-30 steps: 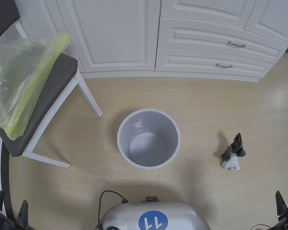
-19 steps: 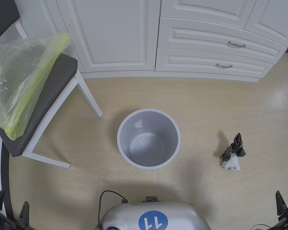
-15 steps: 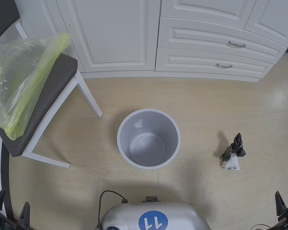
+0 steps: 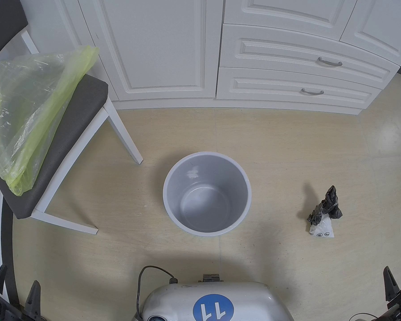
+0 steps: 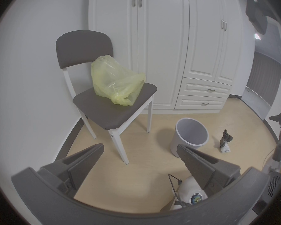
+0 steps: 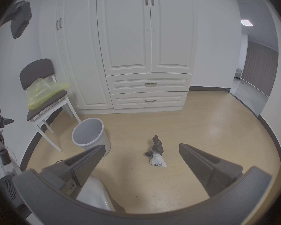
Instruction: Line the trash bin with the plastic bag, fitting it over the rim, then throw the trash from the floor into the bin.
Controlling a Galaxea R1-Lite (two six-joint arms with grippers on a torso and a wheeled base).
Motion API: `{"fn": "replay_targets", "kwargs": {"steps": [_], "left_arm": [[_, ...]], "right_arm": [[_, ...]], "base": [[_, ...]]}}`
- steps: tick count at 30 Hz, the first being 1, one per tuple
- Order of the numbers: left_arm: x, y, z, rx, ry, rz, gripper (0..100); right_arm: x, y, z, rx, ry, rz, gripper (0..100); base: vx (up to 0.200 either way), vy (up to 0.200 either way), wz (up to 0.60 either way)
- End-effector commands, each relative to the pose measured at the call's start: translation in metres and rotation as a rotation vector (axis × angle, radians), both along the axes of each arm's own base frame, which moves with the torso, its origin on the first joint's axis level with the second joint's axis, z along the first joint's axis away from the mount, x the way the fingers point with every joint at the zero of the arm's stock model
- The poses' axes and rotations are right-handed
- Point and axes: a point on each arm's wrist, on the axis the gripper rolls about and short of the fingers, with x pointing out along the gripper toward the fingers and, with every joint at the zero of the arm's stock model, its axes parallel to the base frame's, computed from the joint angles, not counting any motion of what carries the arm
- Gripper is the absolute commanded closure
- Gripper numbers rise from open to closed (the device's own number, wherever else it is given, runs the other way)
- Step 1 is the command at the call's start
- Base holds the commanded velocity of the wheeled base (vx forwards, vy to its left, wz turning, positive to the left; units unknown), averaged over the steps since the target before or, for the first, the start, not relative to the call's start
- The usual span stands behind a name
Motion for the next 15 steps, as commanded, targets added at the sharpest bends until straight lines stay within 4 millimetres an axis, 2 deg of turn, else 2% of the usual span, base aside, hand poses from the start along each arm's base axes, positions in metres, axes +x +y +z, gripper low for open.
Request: {"fn": "replay_targets", "kwargs": {"steps": [1,5,6,7,8,9,11,12,15], "left_arm": [[0.0,0.0,-0.005,-0.004,0.001,0.014,0],[0.0,0.0,-0.004,0.01,-0.006,0.013,0],[-0.001,0.0,0.002,-0.008,-0.042,0.02,0],[-0.003,0.001,0.012,-0.056,-0.11,0.017,0],[-0.01,0.001,0.033,-0.153,-0.231,0.004,0],[-0.018,0.0,0.053,-0.243,-0.329,-0.026,0],[-0.018,0.0,0.053,-0.243,-0.329,-0.026,0],[-0.026,0.001,0.083,-0.208,-0.348,-0.045,0],[-0.017,0.004,0.094,-0.075,-0.213,-0.063,0]], "right_arm": [[0.0,0.0,-0.005,-0.005,0.002,-0.005,0],[0.0,0.0,-0.005,-0.059,-0.002,0.008,0],[0.0,0.0,-0.005,-0.053,-0.005,0.014,0],[0.0,0.0,-0.002,-0.03,-0.021,0.016,0],[-0.002,0.0,0.005,0.046,-0.064,0.021,0],[-0.007,0.0,0.021,0.153,-0.147,0.03,0],[-0.007,0.0,0.021,0.153,-0.147,0.03,0],[-0.019,0.0,0.057,0.264,-0.255,0.066,0],[-0.016,0.0,0.068,0.203,-0.175,0.08,0]], "base": [[0.0,0.0,0.0],[0.0,0.0,0.0],[0.0,0.0,0.0],[0.0,0.0,0.0],[0.0,0.0,0.0],[0.0,0.0,0.0],[0.0,0.0,0.0],[0.0,0.0,0.0],[0.0,0.0,0.0]]}}
